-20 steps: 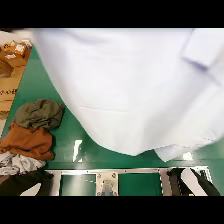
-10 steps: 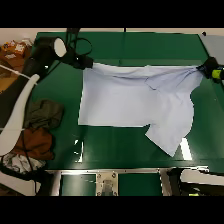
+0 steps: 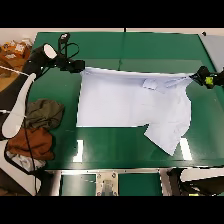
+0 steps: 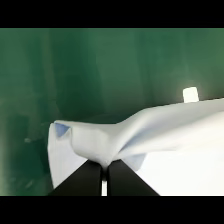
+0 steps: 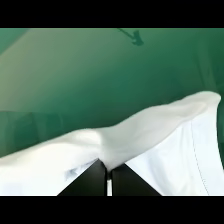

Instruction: Fold the shirts.

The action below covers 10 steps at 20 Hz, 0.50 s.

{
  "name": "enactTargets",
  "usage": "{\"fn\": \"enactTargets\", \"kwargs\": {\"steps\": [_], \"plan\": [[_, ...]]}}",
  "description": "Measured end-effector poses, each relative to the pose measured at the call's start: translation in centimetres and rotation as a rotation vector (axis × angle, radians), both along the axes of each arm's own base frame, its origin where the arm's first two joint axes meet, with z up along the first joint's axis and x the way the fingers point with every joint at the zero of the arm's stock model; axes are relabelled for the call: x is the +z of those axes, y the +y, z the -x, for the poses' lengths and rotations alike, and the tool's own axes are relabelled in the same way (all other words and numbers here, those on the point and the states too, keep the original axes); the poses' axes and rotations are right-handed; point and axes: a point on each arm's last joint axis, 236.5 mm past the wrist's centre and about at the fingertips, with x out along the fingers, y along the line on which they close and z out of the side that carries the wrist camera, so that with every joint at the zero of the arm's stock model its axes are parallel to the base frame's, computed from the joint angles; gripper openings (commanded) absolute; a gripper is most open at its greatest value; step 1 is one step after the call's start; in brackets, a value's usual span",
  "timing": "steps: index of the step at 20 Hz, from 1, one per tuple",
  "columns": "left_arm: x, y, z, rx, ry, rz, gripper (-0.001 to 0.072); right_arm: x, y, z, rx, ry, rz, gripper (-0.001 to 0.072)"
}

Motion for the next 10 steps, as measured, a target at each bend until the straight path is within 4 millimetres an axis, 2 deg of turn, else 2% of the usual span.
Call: {"fn": "enactTargets", "kwargs": {"steps": [2,4,10], "plan": [[-0.7,-0.6,-0.1,-0.02,0.006,0.032,0.0024,-0.4,0.8,0.0,0.023,0.013,0.001,0.0016],[-1.7,-0.8,0.7,-0.059,0.046,0.037,0.0024,-1.4,1.1,0.6,0.053,0.047,0.022,0.0016],[-5.8,0.4,4.1,-0.161,0.206,-0.04,0.0024,-4.5,-0.6,3.4,0.092,0.176,0.124,0.0016]]}}
